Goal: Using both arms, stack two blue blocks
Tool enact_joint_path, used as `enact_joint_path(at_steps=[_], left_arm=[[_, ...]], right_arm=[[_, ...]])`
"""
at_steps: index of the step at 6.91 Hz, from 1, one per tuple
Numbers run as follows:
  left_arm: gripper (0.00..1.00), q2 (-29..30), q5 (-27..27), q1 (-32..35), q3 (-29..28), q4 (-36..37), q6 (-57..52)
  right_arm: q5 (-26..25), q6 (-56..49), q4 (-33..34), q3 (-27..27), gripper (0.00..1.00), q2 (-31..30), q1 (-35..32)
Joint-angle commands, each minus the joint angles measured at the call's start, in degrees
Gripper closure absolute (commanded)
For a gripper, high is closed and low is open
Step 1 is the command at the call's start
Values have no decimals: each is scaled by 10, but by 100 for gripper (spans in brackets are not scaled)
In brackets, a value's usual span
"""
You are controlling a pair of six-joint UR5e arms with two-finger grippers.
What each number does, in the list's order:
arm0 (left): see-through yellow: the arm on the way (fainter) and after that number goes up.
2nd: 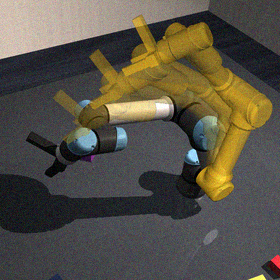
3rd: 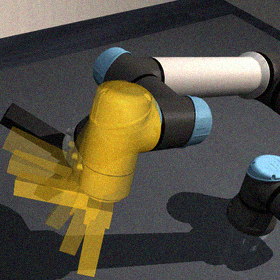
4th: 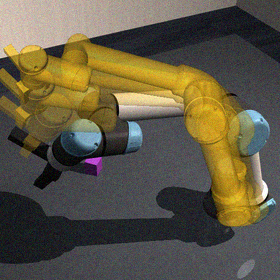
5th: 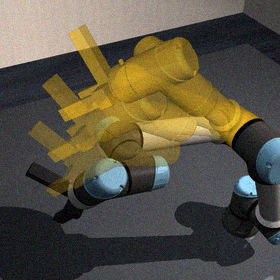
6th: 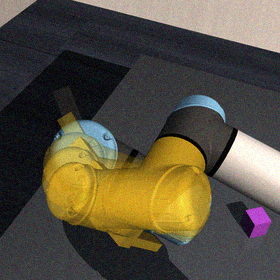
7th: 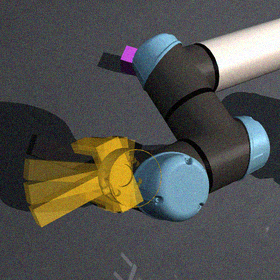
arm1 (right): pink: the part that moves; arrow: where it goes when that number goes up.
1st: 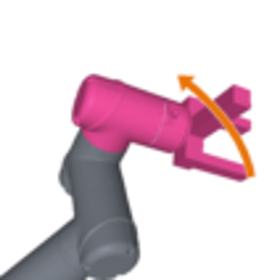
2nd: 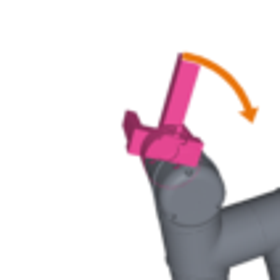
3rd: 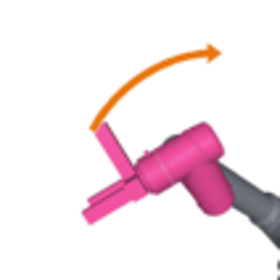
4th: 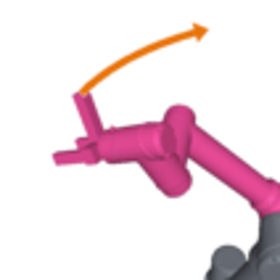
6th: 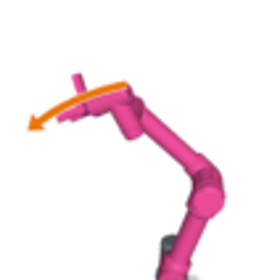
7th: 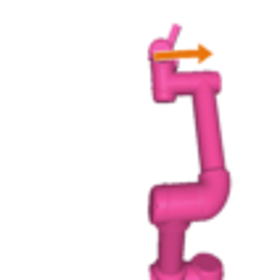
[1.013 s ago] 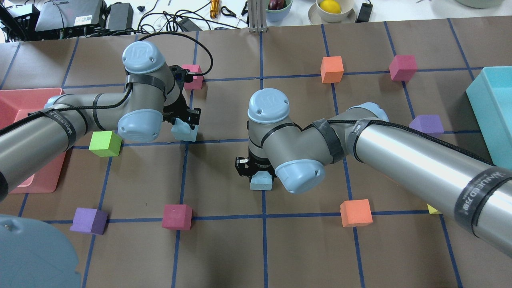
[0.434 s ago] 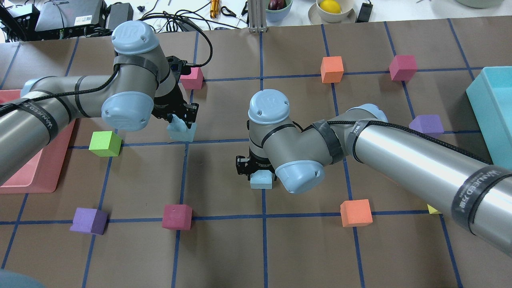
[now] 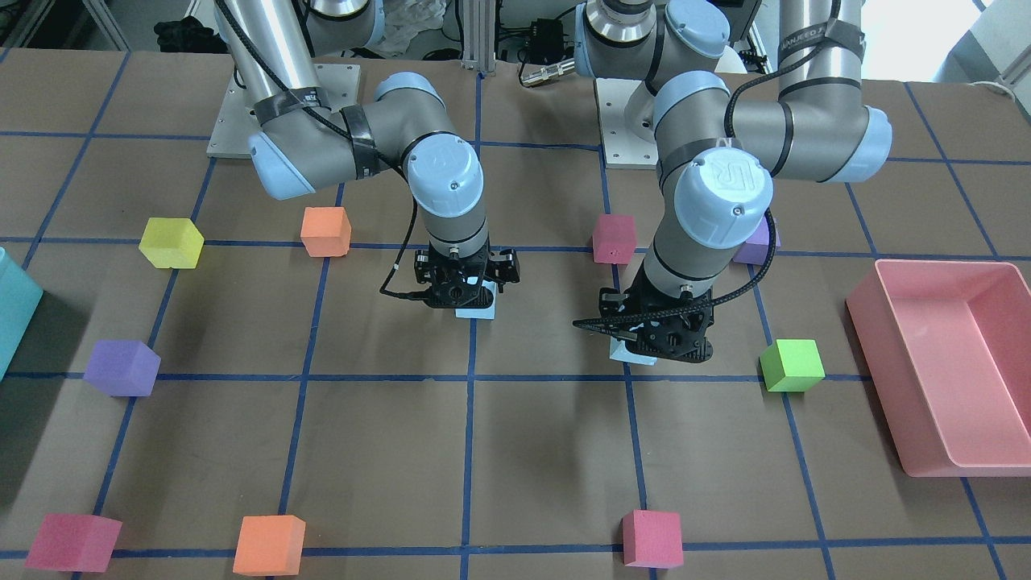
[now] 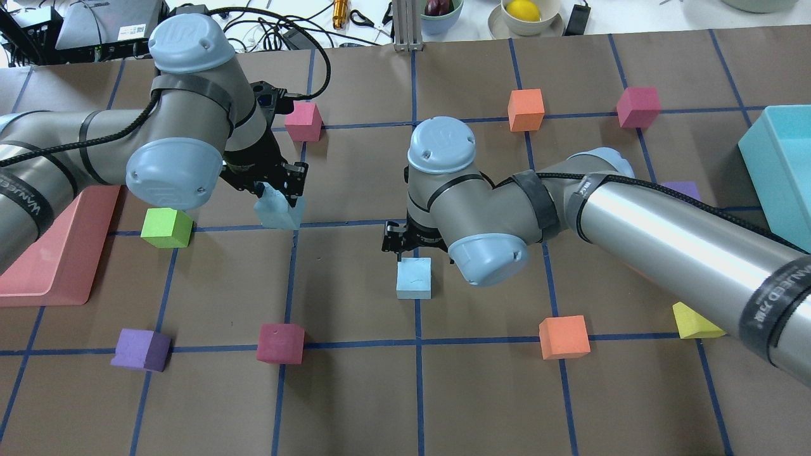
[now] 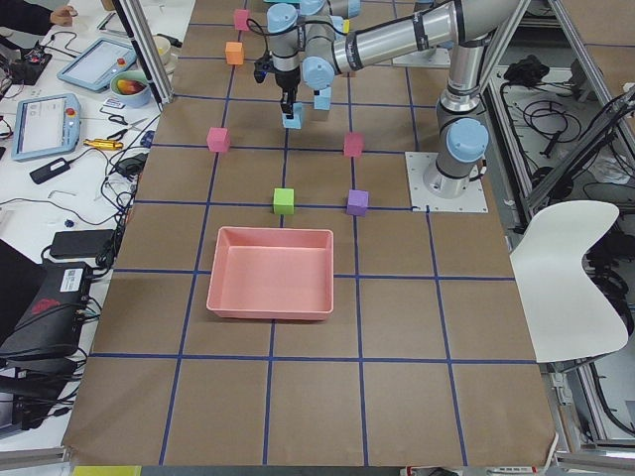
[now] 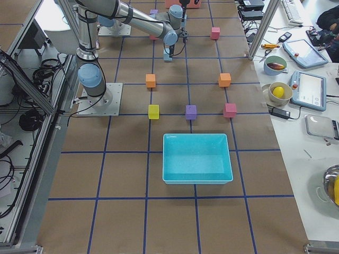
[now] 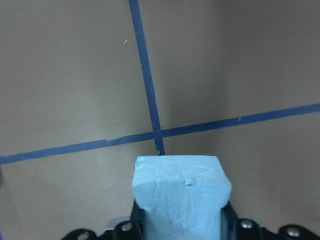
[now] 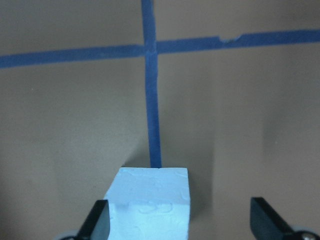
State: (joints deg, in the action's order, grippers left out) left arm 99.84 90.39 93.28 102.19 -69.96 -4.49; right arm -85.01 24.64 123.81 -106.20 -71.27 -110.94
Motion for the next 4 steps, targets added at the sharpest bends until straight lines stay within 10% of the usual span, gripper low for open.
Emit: enact_joint_path(at_steps=[1, 4], left_arm=[[100, -16, -6, 56, 1, -15, 93], [100, 7, -14, 145, 0, 0, 197]], right_arm=[[-11, -47, -103, 49, 0, -52, 68], [-18, -118, -266, 133, 0, -109, 144]])
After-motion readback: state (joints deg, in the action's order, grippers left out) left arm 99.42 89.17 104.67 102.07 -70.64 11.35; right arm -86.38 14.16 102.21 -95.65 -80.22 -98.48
